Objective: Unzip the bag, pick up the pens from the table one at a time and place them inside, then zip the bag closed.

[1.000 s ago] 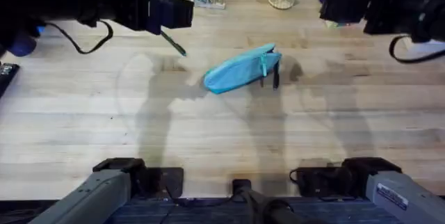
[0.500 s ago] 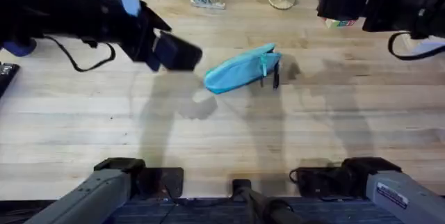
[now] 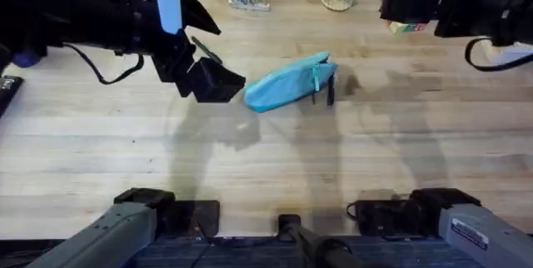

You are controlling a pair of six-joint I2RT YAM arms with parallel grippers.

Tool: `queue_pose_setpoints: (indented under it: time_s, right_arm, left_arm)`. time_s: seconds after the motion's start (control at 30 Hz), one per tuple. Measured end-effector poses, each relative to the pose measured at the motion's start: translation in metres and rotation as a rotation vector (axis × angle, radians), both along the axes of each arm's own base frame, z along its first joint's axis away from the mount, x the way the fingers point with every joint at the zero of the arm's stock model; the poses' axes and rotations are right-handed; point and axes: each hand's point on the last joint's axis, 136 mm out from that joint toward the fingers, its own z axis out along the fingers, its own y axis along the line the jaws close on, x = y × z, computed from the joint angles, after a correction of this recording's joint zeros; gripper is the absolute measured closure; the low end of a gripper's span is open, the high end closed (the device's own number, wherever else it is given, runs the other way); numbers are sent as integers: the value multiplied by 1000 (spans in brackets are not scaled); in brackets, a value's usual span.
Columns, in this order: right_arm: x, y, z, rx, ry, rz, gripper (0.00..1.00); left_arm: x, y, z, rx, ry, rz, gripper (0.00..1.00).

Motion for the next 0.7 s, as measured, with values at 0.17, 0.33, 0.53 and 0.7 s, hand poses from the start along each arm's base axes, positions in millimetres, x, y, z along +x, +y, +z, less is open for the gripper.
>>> queue_pose_setpoints:
  time_s: [0.17, 0.33, 0.53, 0.7]
  right_arm:
    - [2, 0, 3, 0, -13, 0, 5]
    - [2, 0, 3, 0, -13, 0, 5]
    - [2, 0, 3, 0, -13, 0, 5]
    - [2, 0, 3, -2, -14, 1, 5]
  left_arm:
    - [4, -1, -6, 4, 19, -11, 7]
    - [14, -5, -30, 0, 110, -33, 5]
    - [23, -12, -57, -21, 203, -87, 5]
    - [26, -20, -78, -42, 260, -152, 5]
